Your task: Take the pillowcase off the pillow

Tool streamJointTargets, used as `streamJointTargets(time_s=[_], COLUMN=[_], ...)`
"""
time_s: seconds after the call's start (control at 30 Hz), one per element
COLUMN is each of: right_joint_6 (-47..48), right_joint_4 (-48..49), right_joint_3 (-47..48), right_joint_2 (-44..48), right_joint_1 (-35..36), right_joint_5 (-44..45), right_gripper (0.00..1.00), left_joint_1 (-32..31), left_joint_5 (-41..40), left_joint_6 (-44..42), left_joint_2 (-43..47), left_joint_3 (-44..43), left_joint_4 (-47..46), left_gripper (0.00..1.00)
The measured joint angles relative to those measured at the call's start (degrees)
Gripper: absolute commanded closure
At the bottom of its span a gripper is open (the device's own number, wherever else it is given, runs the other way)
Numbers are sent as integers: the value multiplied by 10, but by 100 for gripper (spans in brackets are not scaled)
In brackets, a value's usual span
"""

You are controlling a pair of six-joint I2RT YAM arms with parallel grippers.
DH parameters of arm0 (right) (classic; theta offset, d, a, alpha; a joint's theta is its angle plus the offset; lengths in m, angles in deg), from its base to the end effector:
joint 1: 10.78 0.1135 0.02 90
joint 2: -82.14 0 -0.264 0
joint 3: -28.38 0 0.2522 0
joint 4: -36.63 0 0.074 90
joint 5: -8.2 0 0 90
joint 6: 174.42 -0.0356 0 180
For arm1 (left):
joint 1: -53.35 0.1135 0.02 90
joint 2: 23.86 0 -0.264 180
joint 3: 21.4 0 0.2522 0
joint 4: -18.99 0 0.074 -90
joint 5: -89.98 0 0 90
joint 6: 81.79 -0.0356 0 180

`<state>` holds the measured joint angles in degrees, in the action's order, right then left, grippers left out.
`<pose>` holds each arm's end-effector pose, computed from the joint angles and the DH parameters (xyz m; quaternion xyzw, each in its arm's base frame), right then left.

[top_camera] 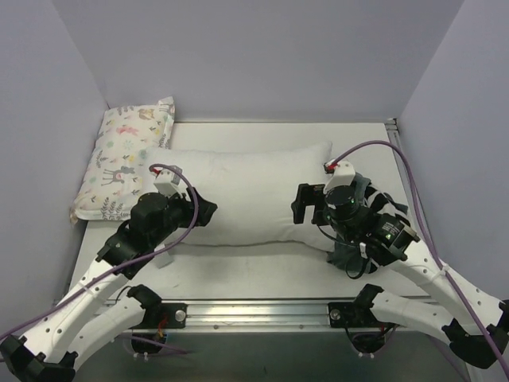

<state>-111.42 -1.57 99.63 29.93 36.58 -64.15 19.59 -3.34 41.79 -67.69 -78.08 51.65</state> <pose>0.1425 0.1388 0.3690 -0.0548 0.8083 0.2465 0.5319 0.1495 -0.0975 0.3153 -0.0154 0.8179 -0.2989 0.4914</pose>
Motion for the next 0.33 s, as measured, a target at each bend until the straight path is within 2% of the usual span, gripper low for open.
streamJointTargets(time_s=[0.17,0.33], right_joint_6=[1,3], right_joint_4=[3,11], right_joint_3=[-26,-36], right_joint_2=[21,32], right_joint_1=[0,0], right_joint_5=[32,50], right_gripper=[0,0], left_joint_1=[-6,-7], left_joint_5=[-25,-38], left_joint_6=[-28,-42], left_joint_2=[51,56], left_joint_3=[19,22], left_joint_4=[35,55], left_gripper=[31,31])
